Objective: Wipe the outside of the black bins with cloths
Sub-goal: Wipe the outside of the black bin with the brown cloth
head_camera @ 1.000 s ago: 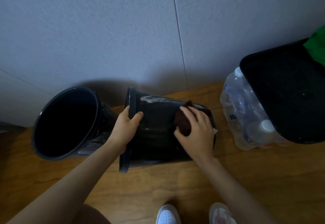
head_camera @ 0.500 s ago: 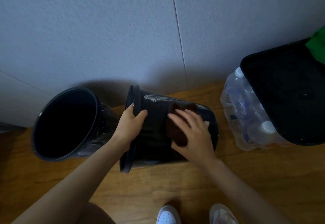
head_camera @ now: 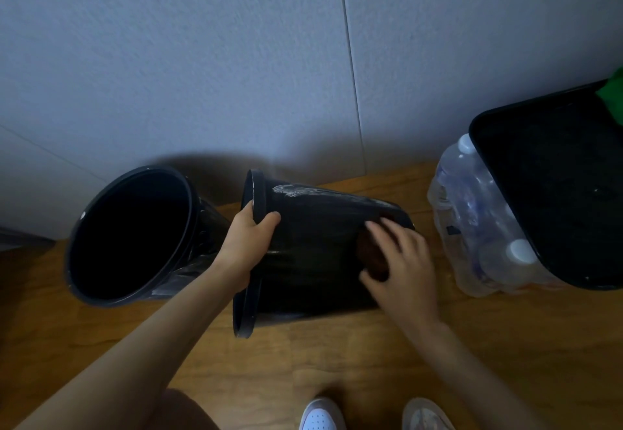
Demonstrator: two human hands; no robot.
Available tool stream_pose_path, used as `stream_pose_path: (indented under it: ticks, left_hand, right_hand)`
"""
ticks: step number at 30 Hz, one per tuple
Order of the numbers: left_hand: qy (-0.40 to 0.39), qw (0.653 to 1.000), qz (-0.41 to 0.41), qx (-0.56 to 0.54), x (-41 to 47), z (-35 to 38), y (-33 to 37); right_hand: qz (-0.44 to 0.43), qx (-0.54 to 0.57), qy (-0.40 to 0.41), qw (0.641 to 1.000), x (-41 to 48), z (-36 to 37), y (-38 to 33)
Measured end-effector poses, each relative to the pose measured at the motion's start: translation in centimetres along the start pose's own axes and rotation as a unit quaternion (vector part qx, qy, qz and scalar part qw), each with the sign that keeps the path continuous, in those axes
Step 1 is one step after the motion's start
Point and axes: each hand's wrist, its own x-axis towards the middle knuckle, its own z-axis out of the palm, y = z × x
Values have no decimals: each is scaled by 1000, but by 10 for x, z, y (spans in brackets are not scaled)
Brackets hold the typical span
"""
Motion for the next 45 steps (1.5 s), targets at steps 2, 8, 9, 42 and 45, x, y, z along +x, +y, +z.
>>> stream_pose_path:
  ticks: [2, 8, 9, 42, 45]
  left_hand:
    - [-2, 1000, 3, 2, 0, 2, 1]
    - [9, 1000, 7, 3, 0, 2, 1]
    - [9, 1000, 7, 9, 0, 1, 0]
    - [27, 992, -98, -73, 2, -10, -3]
    - [34, 991, -93, -86, 2, -8, -3]
  right_hand:
    - [-51, 15, 6, 999, 0, 7, -37]
    - [-97, 3, -6, 995, 40, 9, -83]
    - [-67, 8, -25, 997, 55, 7, -78]
    - [59, 4, -5, 998, 33, 3, 20]
    - [116, 10, -19, 993, 42, -7, 38]
